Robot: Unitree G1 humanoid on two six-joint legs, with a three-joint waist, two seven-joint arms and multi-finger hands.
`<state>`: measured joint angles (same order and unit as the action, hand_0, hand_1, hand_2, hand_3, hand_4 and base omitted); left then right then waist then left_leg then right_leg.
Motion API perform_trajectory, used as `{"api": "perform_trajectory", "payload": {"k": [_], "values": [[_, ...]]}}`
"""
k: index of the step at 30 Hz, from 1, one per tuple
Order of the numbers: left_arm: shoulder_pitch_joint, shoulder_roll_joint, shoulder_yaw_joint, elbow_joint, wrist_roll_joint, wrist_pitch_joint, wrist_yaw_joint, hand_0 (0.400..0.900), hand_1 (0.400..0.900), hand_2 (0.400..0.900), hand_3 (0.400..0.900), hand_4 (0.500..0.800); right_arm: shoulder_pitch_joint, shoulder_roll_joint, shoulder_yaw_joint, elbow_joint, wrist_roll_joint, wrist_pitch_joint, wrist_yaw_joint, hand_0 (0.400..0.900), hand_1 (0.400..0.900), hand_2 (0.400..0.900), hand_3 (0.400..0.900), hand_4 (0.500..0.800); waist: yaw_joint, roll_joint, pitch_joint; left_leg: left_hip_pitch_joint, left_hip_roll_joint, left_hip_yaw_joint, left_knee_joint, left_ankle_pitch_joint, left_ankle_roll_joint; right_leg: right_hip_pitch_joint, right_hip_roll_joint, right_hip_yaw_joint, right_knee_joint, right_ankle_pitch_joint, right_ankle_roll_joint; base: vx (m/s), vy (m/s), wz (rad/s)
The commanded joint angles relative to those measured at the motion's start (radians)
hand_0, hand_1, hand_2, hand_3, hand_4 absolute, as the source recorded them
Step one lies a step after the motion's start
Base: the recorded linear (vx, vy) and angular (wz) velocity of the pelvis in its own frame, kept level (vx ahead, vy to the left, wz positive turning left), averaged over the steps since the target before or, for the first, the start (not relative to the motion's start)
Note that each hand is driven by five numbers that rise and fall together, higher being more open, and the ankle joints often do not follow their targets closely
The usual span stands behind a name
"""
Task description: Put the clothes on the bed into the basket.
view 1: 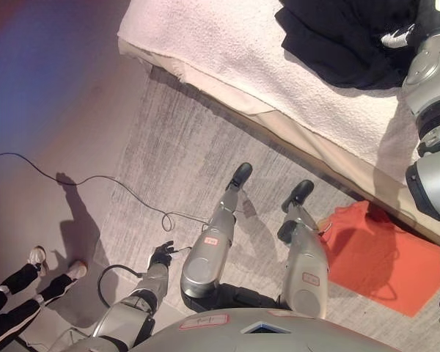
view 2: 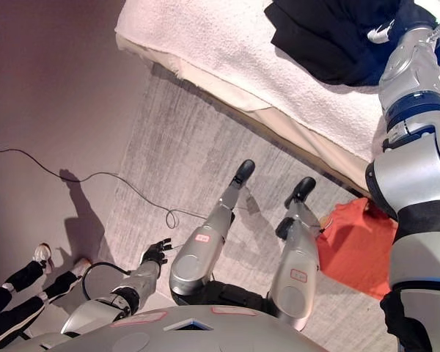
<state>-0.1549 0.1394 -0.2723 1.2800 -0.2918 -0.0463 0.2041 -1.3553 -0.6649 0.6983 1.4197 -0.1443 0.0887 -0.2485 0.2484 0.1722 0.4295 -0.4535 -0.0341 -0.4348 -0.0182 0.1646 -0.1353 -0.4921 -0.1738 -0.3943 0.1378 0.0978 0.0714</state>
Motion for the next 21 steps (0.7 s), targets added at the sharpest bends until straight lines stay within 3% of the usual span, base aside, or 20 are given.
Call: {"api": "perform_trajectory", "payload": {"k": [1, 11, 14, 21], "values": [[0.042, 0.069, -0.024, 0.063, -0.044, 0.014, 0.019, 0.900, 0.900, 0.900, 0.900, 0.800, -0.062, 0.019, 0.040, -0.035, 0.066, -0.056, 0.015, 0.400, 0.400, 0.400, 0.400, 0.500, 0.008, -0.014, -0.006, 0.073, -0.009, 0.038, -0.069, -0.003, 0.028, -0.011, -0.045, 0.072, 0.064, -0.045, 0.053, 0.00, 0.000, 0.00], [0.044, 0.077, -0.008, 0.083, -0.039, 0.015, 0.025, 0.900, 0.900, 0.900, 0.900, 0.800, -0.052, 0.023, 0.021, -0.018, 0.076, -0.058, -0.001, 0.400, 0.400, 0.400, 0.400, 0.500, -0.004, -0.024, -0.017, 0.111, -0.010, 0.057, -0.069, -0.017, 0.031, 0.032, -0.045, 0.078, 0.049, -0.043, 0.054, 0.01, 0.006, -0.03], [0.040, 0.077, -0.002, 0.093, -0.037, 0.016, 0.028, 0.900, 0.900, 0.900, 0.900, 0.800, -0.044, 0.026, 0.014, -0.021, 0.070, -0.053, -0.006, 0.400, 0.400, 0.400, 0.400, 0.500, -0.020, -0.034, -0.025, 0.119, -0.019, 0.065, -0.069, -0.002, 0.034, 0.047, -0.051, 0.083, 0.028, -0.004, 0.051, -0.01, 0.075, -0.17], [0.039, 0.083, 0.045, 0.128, -0.020, 0.026, 0.030, 0.900, 0.900, 0.900, 0.900, 0.800, 0.021, 0.021, -0.010, -0.031, 0.042, -0.044, 0.000, 0.400, 0.400, 0.400, 0.400, 0.500, -0.072, -0.079, -0.088, 0.211, -0.029, 0.130, -0.069, -0.048, 0.050, 0.141, -0.046, 0.124, -0.028, 0.019, 0.061, 0.05, 0.075, -0.33]]}}
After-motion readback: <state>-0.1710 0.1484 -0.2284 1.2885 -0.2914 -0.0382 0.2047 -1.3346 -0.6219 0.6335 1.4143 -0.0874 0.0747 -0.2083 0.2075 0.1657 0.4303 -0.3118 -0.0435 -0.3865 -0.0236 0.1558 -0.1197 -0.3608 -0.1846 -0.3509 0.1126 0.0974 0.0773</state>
